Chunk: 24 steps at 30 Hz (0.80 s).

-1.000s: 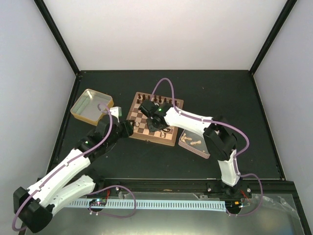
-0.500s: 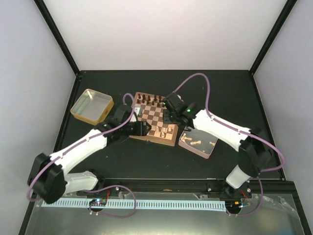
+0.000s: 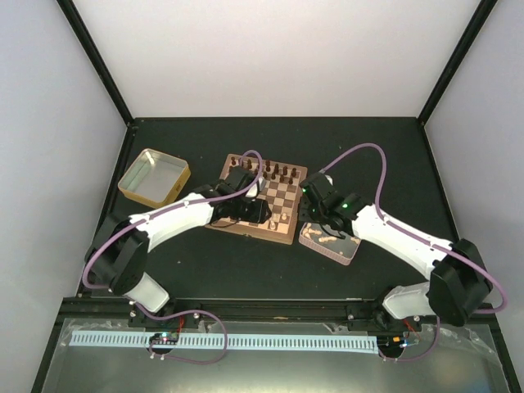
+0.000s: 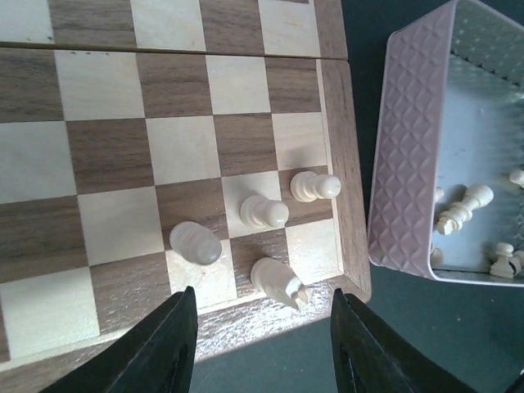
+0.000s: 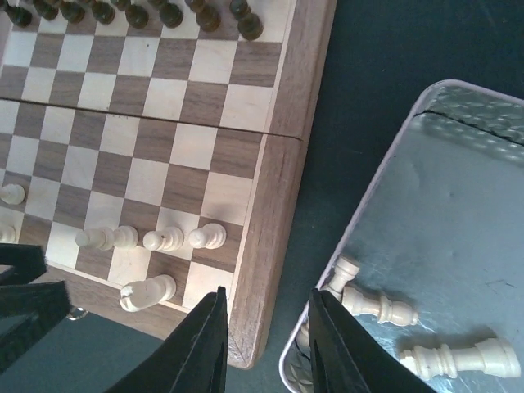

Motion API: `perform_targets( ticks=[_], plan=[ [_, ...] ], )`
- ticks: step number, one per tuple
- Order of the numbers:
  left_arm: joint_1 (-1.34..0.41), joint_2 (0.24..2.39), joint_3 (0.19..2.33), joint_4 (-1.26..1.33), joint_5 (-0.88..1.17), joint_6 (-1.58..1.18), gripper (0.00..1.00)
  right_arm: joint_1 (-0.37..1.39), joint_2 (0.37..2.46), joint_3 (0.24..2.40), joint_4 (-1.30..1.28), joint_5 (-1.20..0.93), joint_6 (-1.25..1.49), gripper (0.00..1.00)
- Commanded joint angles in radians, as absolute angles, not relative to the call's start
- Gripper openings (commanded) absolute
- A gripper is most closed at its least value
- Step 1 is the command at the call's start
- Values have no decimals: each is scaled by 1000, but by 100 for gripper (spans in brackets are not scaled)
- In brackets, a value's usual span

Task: Set up the chess pieces on the board
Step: Move the chess piece to the chessboard.

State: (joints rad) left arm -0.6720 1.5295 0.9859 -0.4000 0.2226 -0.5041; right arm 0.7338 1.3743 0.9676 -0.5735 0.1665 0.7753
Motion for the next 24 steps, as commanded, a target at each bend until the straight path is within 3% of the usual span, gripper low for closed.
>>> perform_targets(
  ticks=[1, 4, 10, 18, 24],
  plan=[
    [-688, 1595, 1056, -456, 195, -498, 46, 716, 1310, 938, -540, 203, 805, 28],
    [-692, 1621, 1063, -465, 175, -502, 46, 705, 1290, 925, -540, 208, 805, 28],
    [-694, 1645, 1067, -458, 142, -505, 36, 696, 1277, 918, -541, 210, 799, 28],
    [-694, 1685, 1102, -458, 97, -480, 34, 695, 1269, 921, -540, 211, 796, 28],
    [-694, 1701, 1116, -452, 77, -468, 21, 694, 1269, 917, -541, 211, 796, 28]
  ],
)
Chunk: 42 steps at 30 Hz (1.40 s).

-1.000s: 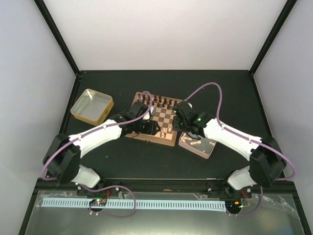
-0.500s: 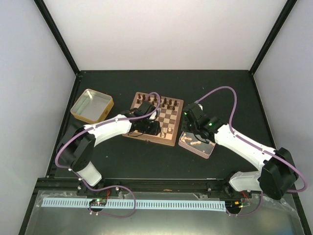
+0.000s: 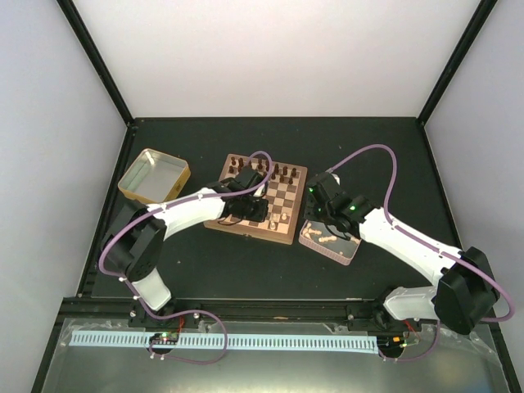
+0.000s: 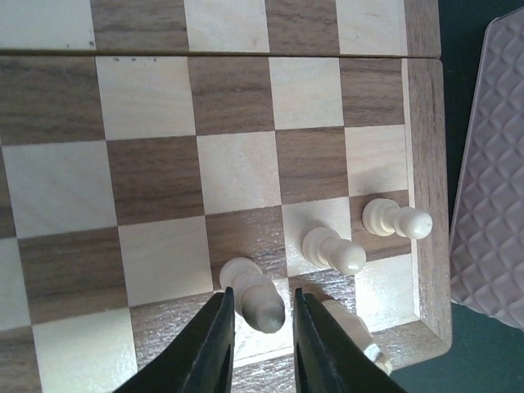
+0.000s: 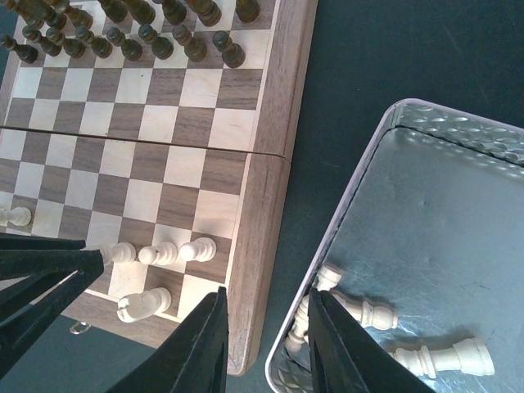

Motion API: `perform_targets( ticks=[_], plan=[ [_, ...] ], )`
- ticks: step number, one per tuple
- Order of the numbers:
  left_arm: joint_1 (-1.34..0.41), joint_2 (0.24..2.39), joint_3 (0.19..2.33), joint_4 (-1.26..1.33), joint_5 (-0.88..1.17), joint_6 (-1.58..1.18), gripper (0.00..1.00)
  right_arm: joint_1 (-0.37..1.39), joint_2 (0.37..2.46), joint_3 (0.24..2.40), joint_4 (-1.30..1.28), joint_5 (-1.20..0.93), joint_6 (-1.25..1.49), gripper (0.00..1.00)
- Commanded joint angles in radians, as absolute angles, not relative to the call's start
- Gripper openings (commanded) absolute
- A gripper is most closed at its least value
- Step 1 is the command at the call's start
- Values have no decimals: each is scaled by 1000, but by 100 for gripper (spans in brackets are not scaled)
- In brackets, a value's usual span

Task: Set up the chess pieces on the board
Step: Move the chess piece to the chessboard.

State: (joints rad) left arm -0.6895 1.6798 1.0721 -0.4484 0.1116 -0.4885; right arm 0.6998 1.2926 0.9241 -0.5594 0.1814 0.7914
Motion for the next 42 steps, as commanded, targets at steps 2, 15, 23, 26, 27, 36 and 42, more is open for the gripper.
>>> perform_targets(
  ticks=[2, 15, 23, 26, 27, 36, 42],
  plan=[
    [-695, 1708, 1118, -454, 78, -465, 14, 694, 1269, 916, -542, 212, 796, 28],
    [-724, 1670, 1091, -562, 90, -434, 2, 693, 1275, 911, -538, 212, 795, 27],
    [-739, 1673, 1100, -591, 82, -437, 2, 693, 1277, 910, -537, 207, 798, 27],
    [-739, 1674, 1101, -605, 67, -439, 2, 693, 1276, 908, -538, 209, 797, 28],
    [-739, 1674, 1101, -610, 62, -439, 2, 692, 1277, 908, -538, 209, 798, 28],
    [-739, 1685, 1117, -612, 76, -436, 15, 693, 1276, 906, -539, 206, 800, 28],
    [-740, 1682, 1135, -617, 90, -436, 27, 683, 1236, 876, -558, 220, 805, 29]
  ],
)
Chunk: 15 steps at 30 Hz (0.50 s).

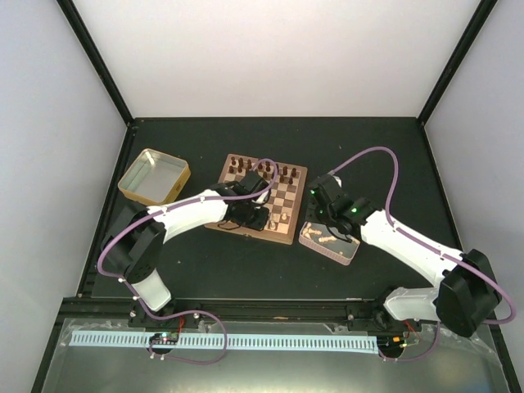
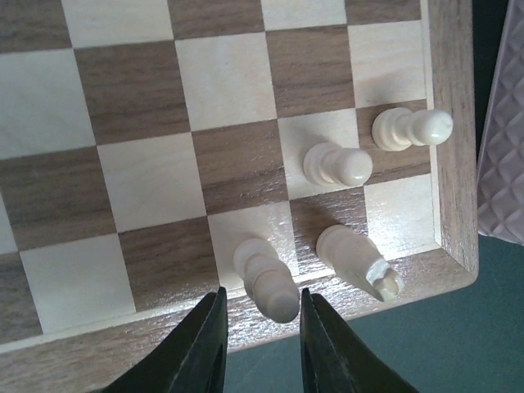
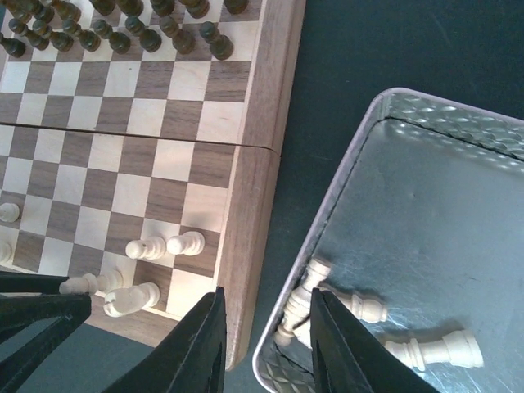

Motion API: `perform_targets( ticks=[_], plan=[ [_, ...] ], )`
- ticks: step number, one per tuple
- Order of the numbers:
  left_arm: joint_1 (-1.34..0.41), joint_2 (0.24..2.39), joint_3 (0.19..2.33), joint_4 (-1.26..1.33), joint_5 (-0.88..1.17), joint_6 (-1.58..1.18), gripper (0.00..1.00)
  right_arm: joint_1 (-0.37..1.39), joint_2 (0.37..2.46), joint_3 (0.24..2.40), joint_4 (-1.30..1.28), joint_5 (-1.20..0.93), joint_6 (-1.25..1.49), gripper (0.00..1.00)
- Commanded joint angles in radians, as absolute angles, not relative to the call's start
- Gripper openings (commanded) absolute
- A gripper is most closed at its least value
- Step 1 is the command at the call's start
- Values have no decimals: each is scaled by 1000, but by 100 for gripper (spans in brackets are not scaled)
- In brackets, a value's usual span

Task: Set up the chess pieces on the board
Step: Move the chess piece to the chessboard.

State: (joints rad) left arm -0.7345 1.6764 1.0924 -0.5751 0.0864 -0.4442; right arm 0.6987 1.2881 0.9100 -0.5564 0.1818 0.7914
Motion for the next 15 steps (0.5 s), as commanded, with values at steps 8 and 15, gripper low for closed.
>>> perform_targets(
  ticks=[8, 15],
  plan=[
    [-739, 1645, 1147, -615, 113, -440, 41, 632, 1160, 765, -575, 221, 824, 37],
    [-738, 1506, 1106, -557, 61, -459, 46, 558, 1144, 675, -625, 169, 808, 39]
  ],
)
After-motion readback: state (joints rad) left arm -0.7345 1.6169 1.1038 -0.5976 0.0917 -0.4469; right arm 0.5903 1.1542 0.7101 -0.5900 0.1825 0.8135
